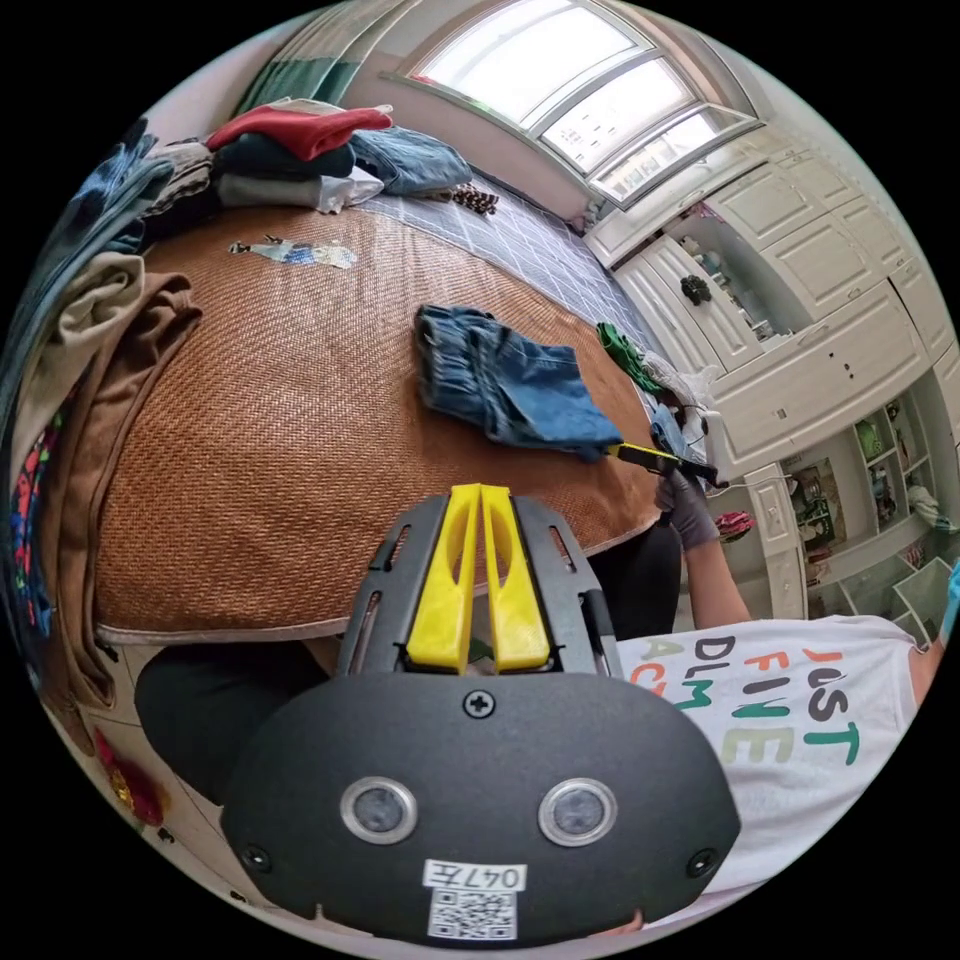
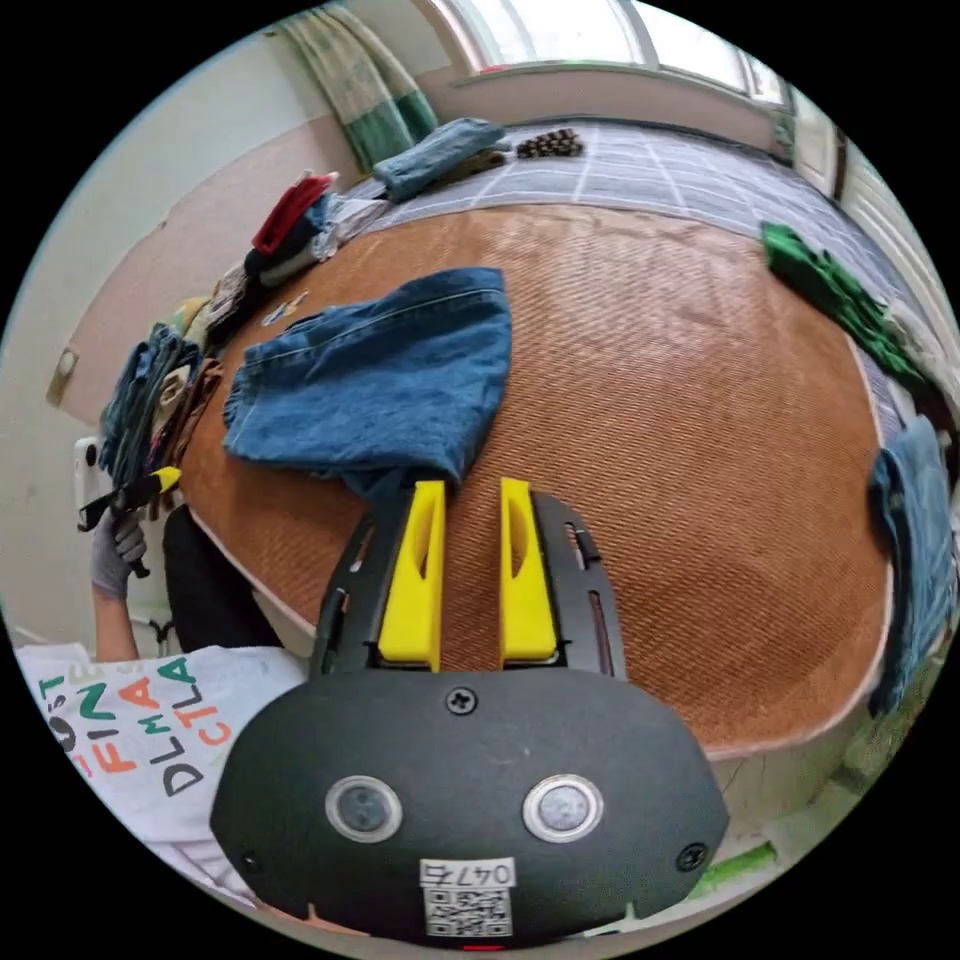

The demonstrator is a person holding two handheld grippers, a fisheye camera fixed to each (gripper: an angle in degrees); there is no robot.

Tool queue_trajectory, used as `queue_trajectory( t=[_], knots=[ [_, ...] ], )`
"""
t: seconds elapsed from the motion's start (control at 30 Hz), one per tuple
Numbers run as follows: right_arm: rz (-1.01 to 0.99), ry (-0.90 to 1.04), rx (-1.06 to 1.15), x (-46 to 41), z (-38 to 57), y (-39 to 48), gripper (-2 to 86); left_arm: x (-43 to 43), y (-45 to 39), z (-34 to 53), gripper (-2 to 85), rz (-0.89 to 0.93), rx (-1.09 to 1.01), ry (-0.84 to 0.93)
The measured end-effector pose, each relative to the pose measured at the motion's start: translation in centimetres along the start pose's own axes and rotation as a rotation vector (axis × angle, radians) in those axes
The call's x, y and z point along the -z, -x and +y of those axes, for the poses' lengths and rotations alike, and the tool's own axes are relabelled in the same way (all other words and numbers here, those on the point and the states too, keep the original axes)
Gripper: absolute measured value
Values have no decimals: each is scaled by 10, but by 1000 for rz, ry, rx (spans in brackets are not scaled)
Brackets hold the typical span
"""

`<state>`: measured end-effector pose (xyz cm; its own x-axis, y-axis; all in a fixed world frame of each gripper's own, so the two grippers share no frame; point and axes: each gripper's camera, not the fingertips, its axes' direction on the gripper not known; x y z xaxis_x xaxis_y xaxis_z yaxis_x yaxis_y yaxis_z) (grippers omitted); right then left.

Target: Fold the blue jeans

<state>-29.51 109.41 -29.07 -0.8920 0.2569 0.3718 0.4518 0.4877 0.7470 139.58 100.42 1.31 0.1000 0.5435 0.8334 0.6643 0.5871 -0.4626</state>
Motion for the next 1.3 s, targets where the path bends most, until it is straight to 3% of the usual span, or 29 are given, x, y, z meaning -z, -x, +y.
queue_trajectory(
  t=[0.1,0.23,0.37,0.47,0.53,0.67,0.8,0.93,1.07,1.2,1.3],
  knots=[
    [154,-108,-61,28,32,-3,148,-6,5,1,-6,19,-1,7],
    [8,-242,199,29,52,68,144,-21,-4,-15,29,7,-42,-13],
    [-56,-217,421,-8,57,135,147,-26,-25,-46,100,-65,-91,-65],
    [-40,-180,536,-39,59,173,147,-46,-19,-65,115,-161,-65,-38],
    [8,-137,599,-63,60,192,140,-60,-8,-72,114,-125,-41,-8],
    [122,-100,631,-88,68,200,47,-78,6,-71,83,-10,-1,0],
    [37,-179,631,-67,83,178,4,-71,6,-66,57,-16,-28,-17],
    [-152,-232,567,-30,78,114,0,-49,2,-56,33,-13,-76,-64],
    [-116,-343,408,19,64,16,1,-10,-4,-37,26,-156,-110,-152],
    [10,-453,-95,53,82,-142,24,17,10,-18,32,-232,-78,-184],
    [131,-387,-443,43,132,-217,105,10,28,-8,38,-180,-51,-139]
  ],
)
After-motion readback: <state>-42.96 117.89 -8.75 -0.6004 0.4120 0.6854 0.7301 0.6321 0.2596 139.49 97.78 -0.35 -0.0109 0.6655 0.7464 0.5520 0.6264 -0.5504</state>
